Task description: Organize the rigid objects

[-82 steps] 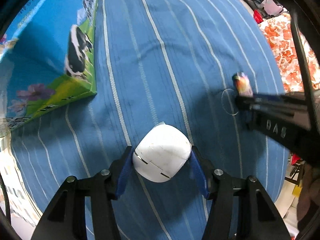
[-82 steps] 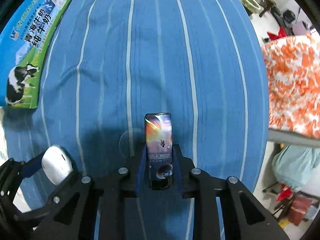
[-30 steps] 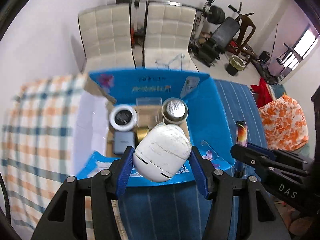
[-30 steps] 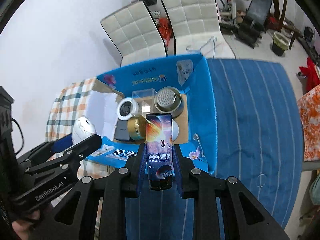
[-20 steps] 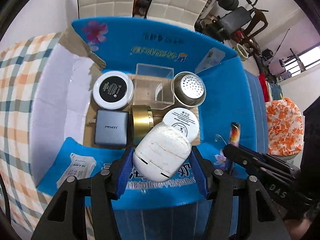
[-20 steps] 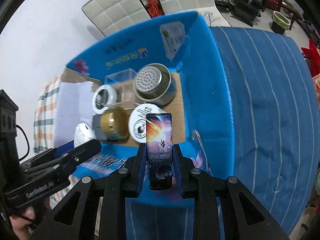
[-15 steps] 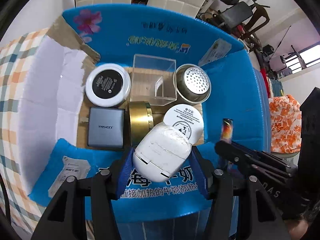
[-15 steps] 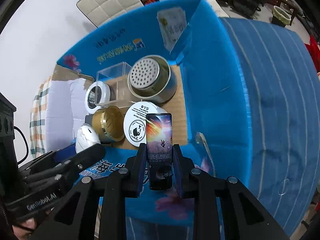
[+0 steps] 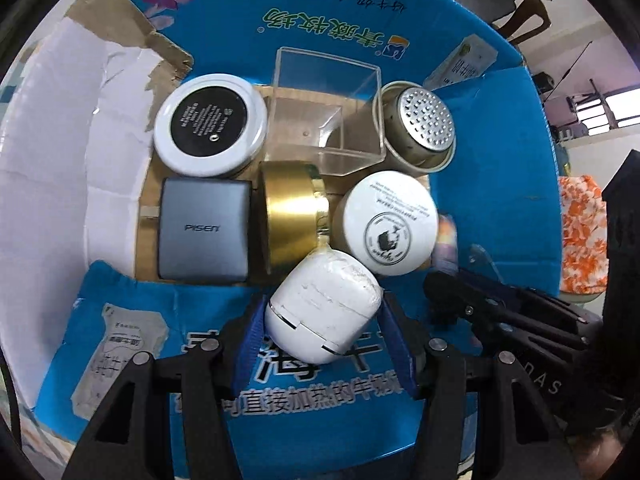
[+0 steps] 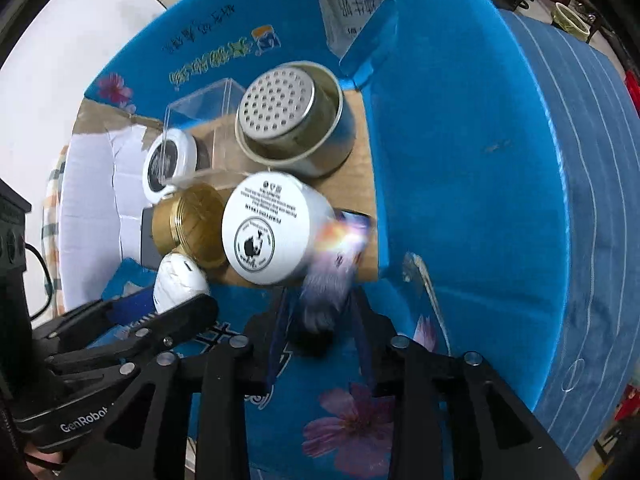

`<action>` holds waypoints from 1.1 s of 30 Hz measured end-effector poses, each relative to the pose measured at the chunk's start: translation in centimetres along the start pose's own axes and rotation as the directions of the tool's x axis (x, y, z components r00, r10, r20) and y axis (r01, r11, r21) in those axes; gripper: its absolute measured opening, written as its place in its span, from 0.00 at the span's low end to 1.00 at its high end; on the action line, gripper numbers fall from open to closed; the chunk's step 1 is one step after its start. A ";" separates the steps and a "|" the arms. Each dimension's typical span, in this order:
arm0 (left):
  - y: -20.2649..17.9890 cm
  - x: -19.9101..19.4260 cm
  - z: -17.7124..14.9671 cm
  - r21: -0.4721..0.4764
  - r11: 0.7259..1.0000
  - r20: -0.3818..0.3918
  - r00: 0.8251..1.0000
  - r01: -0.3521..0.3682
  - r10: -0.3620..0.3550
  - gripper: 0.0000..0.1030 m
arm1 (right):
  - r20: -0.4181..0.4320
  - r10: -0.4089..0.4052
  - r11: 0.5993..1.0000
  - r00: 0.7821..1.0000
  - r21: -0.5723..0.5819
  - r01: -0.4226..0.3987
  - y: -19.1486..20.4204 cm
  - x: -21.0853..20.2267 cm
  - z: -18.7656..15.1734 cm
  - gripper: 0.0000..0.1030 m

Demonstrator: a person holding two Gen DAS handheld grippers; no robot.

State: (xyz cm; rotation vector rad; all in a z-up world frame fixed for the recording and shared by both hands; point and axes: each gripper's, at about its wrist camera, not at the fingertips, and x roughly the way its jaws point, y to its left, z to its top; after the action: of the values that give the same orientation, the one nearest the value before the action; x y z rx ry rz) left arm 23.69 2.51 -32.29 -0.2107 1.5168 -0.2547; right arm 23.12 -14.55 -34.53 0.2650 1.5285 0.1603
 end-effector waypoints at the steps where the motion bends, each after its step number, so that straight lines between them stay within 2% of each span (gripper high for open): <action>1: -0.3 0.0 -0.3 0.004 1.000 0.006 1.000 -0.006 0.006 0.62 | -0.002 -0.009 1.000 1.000 -0.002 0.009 0.1 0.1 -0.1 0.35; 2: -0.3 -0.2 -0.5 0.006 1.000 0.014 1.000 -0.018 0.018 0.64 | -0.001 -0.013 1.000 1.000 -0.004 0.013 0.1 0.2 -0.3 0.35; 7: 0.3 -1.5 -0.5 0.003 0.998 0.053 0.996 -0.065 0.065 0.88 | 0.017 -0.087 0.996 0.996 -0.024 0.087 0.9 -0.2 -0.8 0.37; 9: 0.4 -2.3 -0.5 0.002 0.996 0.072 0.993 -0.089 0.088 0.91 | 0.036 -0.123 0.992 0.992 -0.038 0.124 1.4 -0.7 -1.1 0.44; 10: 0.4 -2.9 -0.6 0.006 0.993 0.086 0.990 -0.116 0.116 0.98 | 0.050 -0.146 0.988 0.988 -0.046 0.148 1.9 -1.0 -1.2 0.46; 11: 0.6 -3.4 -0.7 0.007 0.990 0.096 0.986 -0.138 0.136 1.00 | 0.063 -0.167 0.984 0.984 -0.051 0.171 2.2 -1.4 -1.4 0.57; 12: 0.9 -4.0 -0.8 0.006 0.988 0.108 0.982 -0.155 0.153 1.00 | 0.094 -0.205 0.976 0.974 -0.052 0.210 2.6 -2.0 -1.6 0.72; 14: 1.2 -5.3 -1.0 0.002 0.981 0.135 0.972 -0.194 0.192 1.00 | 0.144 -0.245 0.967 0.959 -0.042 0.253 2.9 -2.9 -1.6 0.86; 18: 1.9 -6.9 -1.1 -0.013 0.975 0.161 0.962 -0.223 0.222 1.00 | 0.169 -0.247 0.967 0.954 -0.026 0.255 3.2 -3.9 -1.5 0.98; 25: 1.8 -8.1 -1.4 -0.021 0.967 0.197 0.947 -0.255 0.254 1.00 | 0.213 -0.261 0.961 0.941 -0.028 0.273 3.9 -7.0 -2.4 1.00; 28: 1.0 -10.3 -2.1 -0.021 0.966 0.225 0.940 -0.260 0.258 1.00 | 0.244 -0.247 0.965 0.938 -0.027 0.261 4.2 -9.7 -3.3 1.00; 33: -0.5 -15.0 -3.8 -0.022 0.959 0.284 0.918 -0.282 0.276 1.00 | 0.307 -0.213 0.972 0.928 -0.030 0.233 5.0 -15.6 -5.5 1.00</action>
State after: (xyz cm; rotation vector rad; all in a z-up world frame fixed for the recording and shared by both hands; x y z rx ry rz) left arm 19.37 6.50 -17.94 -0.0111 1.2378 -0.0083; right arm 17.36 -13.55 -18.26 0.0565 1.2349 -0.0112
